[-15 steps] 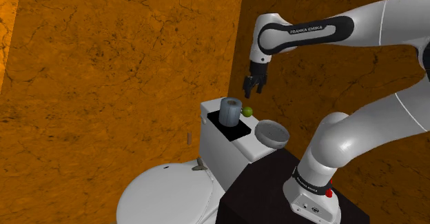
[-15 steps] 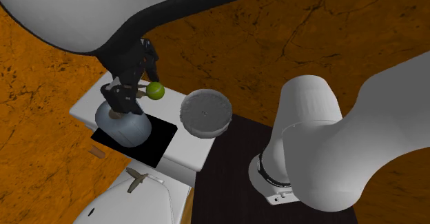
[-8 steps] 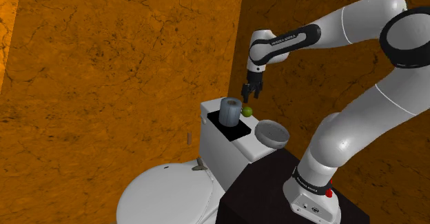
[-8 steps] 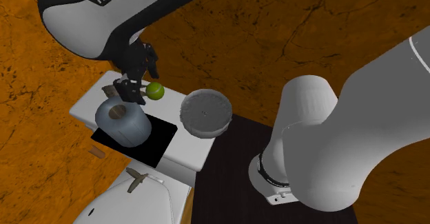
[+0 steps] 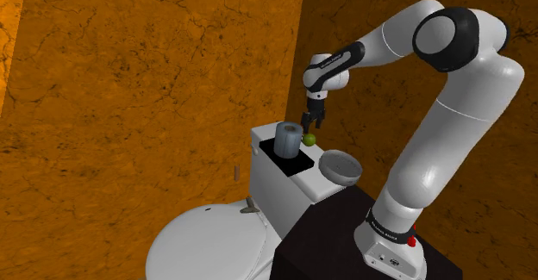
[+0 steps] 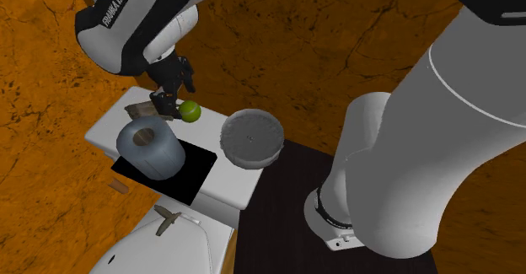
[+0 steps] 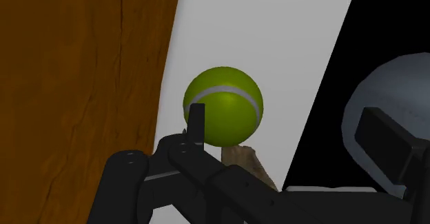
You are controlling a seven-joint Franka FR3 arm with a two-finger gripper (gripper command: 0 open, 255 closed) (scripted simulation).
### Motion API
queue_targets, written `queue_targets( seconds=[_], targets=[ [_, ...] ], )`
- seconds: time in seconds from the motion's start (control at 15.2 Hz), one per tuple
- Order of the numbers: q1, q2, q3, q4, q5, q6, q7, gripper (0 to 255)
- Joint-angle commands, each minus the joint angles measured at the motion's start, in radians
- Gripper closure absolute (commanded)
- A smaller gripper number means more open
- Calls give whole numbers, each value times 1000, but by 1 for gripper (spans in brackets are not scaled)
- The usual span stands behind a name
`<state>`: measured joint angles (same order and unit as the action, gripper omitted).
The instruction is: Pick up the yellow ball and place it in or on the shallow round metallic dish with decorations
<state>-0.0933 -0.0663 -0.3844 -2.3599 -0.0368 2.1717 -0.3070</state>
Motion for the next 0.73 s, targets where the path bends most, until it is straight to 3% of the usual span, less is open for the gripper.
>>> queue_targets(
  seconds=[0.0, 0.66],
  targets=[
    [-13, 80, -20, 35, 28, 32, -55, 0],
    [-24, 180, -20, 9, 78, 147, -102, 0]
  ],
)
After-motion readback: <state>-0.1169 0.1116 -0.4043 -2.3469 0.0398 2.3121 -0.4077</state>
